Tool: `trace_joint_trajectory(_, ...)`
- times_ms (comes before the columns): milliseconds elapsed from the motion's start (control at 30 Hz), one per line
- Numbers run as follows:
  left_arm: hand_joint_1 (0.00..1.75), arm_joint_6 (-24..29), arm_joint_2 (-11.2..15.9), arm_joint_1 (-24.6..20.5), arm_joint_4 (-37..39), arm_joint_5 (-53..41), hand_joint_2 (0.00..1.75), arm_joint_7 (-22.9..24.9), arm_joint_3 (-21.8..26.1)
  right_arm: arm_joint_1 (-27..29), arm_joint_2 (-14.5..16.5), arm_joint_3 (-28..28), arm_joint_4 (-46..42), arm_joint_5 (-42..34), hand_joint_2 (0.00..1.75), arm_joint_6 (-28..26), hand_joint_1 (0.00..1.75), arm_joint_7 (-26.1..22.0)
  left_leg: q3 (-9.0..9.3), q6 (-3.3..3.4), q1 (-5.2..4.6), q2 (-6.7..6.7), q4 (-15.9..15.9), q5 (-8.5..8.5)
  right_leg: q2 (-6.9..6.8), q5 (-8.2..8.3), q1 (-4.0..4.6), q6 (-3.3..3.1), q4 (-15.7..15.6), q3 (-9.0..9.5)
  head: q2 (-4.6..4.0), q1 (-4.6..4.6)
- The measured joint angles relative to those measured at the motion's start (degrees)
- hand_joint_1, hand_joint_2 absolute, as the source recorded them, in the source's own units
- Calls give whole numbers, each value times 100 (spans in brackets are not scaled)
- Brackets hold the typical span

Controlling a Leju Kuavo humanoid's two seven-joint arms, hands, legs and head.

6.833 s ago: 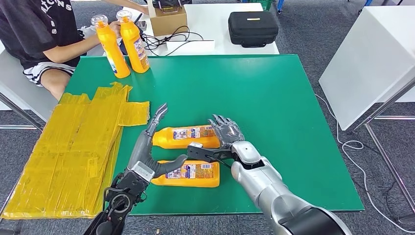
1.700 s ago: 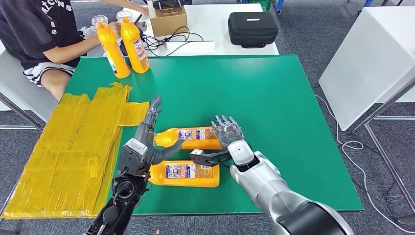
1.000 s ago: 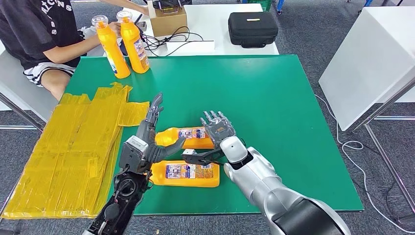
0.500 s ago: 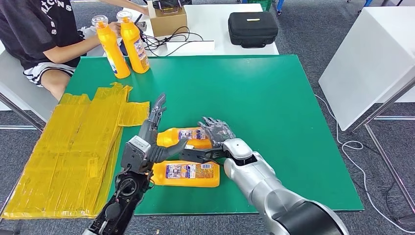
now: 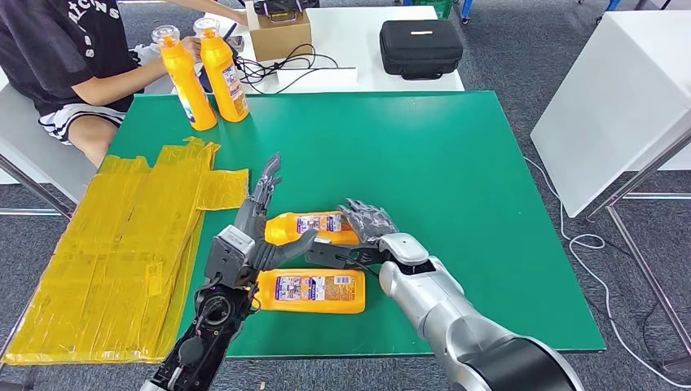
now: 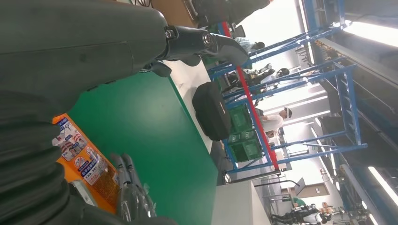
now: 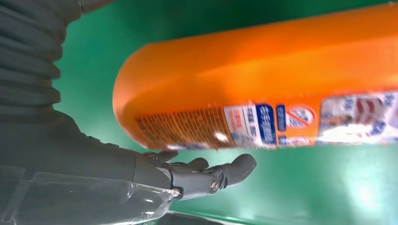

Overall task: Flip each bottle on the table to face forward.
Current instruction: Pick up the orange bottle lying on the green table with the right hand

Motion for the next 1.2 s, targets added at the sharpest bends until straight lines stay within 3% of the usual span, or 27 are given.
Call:
trace_joint_trajectory(133,0,-4,0,0,0,-1,175,-8,1,16,-5,-1,3,26,175,37,0,9,0,0,0,0,0,0,0,0,0,0,0,0,0,-1)
trace_joint_trajectory(233,0,-4,0,0,0,-1,175,-8,2,16,-7,-1,6,37,175,43,19,18,0,0,0,0,0,0,0,0,-1,0,0,1,0,-1)
trace_joint_trajectory(300,0,-1,0,1,0,-1,175,-11,2,16,-6,-1,9,66,175,67,46,26,0,0,0,0,0,0,0,0,-1,0,0,1,0,-1)
trace_joint_trajectory(400,0,26,1,3,0,-2,175,-23,2,16,-3,-1,15,135,175,133,113,60,0,0,0,-1,0,0,0,0,-1,0,0,2,0,-1)
trace_joint_trajectory(467,0,48,2,6,0,-2,175,-32,2,12,3,2,18,195,175,155,136,110,0,0,0,-1,0,0,0,0,-1,0,0,3,0,-1)
trace_joint_trajectory(867,0,69,4,81,-251,3,175,-101,-10,-110,10,226,54,596,175,479,166,518,13,0,0,-3,-1,0,0,0,-1,0,0,15,0,-1)
trace_joint_trajectory(1200,0,68,12,110,-344,8,175,-125,-24,-130,13,335,72,645,175,588,166,628,25,0,-1,-4,-1,0,-1,0,-2,0,-1,28,0,-1)
